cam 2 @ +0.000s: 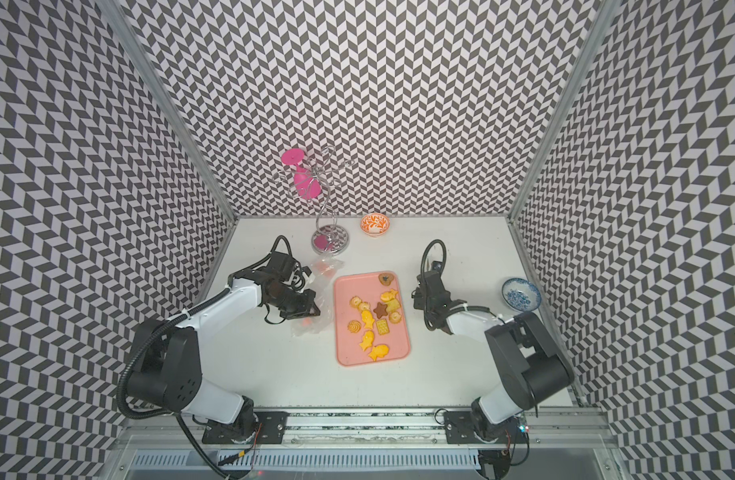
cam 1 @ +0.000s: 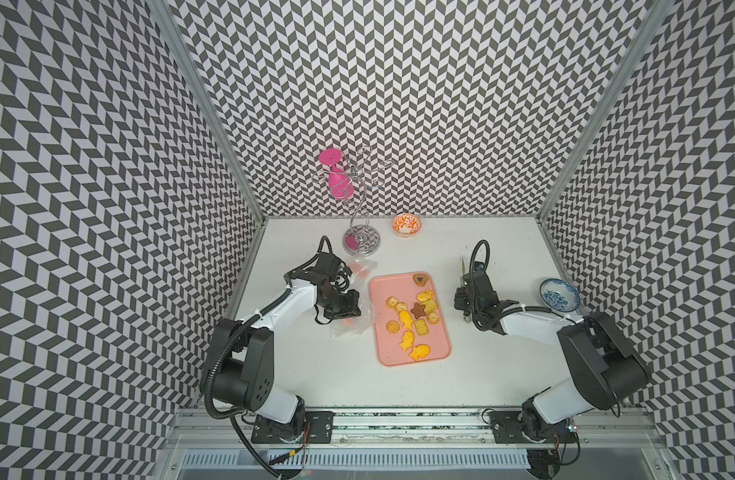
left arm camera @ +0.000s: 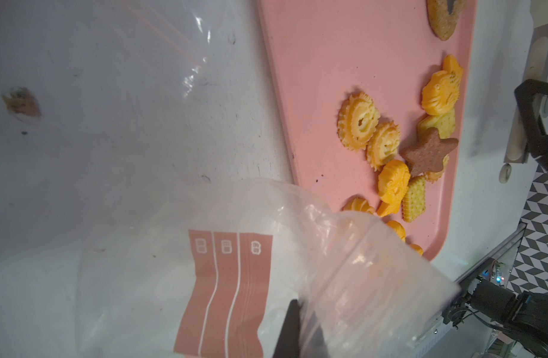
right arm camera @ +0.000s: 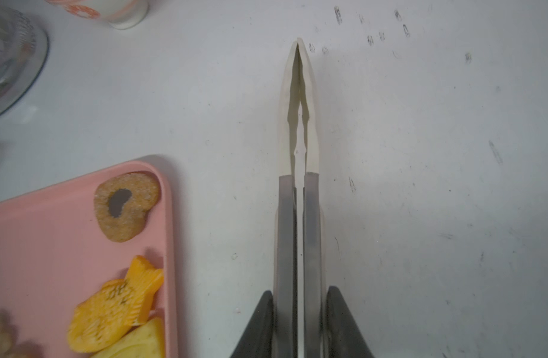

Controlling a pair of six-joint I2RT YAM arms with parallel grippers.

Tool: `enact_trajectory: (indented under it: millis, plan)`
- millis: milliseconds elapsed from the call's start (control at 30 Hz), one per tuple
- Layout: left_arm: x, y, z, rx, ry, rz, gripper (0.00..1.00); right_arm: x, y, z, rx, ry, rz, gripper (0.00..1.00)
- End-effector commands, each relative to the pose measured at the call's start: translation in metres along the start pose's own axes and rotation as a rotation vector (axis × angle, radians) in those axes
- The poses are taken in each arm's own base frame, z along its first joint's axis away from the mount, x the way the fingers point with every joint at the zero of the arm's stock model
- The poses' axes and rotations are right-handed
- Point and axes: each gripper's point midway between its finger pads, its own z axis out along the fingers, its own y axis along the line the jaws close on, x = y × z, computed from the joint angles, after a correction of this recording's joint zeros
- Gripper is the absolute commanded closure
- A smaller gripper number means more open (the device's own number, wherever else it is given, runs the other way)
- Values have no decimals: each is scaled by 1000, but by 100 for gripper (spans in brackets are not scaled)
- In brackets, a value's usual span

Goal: Put the cookies into a resealable bag to prevent moisture
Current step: Pick up the clamp from the center of the board, then pick up the cookie from the tray.

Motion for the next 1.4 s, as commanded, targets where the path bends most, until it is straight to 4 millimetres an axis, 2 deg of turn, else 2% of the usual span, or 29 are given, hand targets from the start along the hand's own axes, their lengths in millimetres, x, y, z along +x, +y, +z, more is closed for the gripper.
enact_trajectory:
  millis: [0, 133, 367, 600, 700, 800, 1000, 1133, 1233, 1367]
  plan:
    - [-10, -4, -5, 2, -21, 32, 100, -16, 14, -22, -91, -35, -75, 75]
    - [-11, -3, -2, 3, -12, 31, 100, -20, 26, -50, -179, -15, -176, 76]
    - [-14, -3, 0, 2, -9, 36, 100, -19, 58, -102, -413, 18, -475, 75]
    - [-15, -3, 1, 4, -8, 35, 100, 8, 75, -137, -604, 132, -596, 72]
    - [-15, -2, 2, 3, -8, 36, 100, 20, 79, -142, -652, 175, -576, 68]
    - [-14, -2, 2, 2, -4, 38, 100, 19, 85, -146, -680, 178, -540, 69]
    - [-12, -1, 2, 0, -1, 38, 100, 24, 79, -130, -601, 231, -505, 71]
    - [-11, 0, 4, 1, 2, 35, 100, 26, 78, -121, -525, 233, -498, 68]
    - [-11, 0, 5, 0, 4, 35, 100, 20, 75, -116, -462, 244, -480, 68]
    - [-12, 0, 7, 1, 11, 36, 100, 6, 89, -122, -505, 238, -372, 68]
